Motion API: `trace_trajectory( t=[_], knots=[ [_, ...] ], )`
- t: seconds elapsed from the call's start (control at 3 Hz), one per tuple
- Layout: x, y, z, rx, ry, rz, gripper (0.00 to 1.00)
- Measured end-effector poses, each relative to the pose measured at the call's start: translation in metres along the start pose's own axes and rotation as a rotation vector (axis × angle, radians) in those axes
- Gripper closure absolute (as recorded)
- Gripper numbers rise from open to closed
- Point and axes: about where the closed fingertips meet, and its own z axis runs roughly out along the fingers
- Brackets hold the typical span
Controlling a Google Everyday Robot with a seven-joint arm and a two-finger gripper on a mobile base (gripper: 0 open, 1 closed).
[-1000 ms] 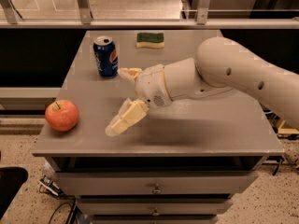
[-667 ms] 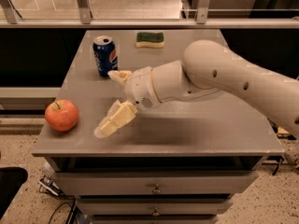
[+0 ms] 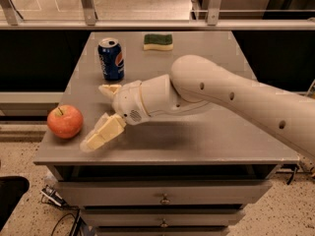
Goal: Pick apple
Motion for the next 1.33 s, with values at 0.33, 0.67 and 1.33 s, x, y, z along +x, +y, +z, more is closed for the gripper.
trace_trajectory(
  t=[0.33,0.67,1.33],
  knots=[
    [-0.001,0.005,0.017,-0.036,-0.036,0.023,0.00],
    [-0.007,0.011,0.027,-0.063,-0.079,0.015,0.00],
    [-0.017,0.019,0.045,-0.111,-0.151,-0.014,0.18]
  ],
)
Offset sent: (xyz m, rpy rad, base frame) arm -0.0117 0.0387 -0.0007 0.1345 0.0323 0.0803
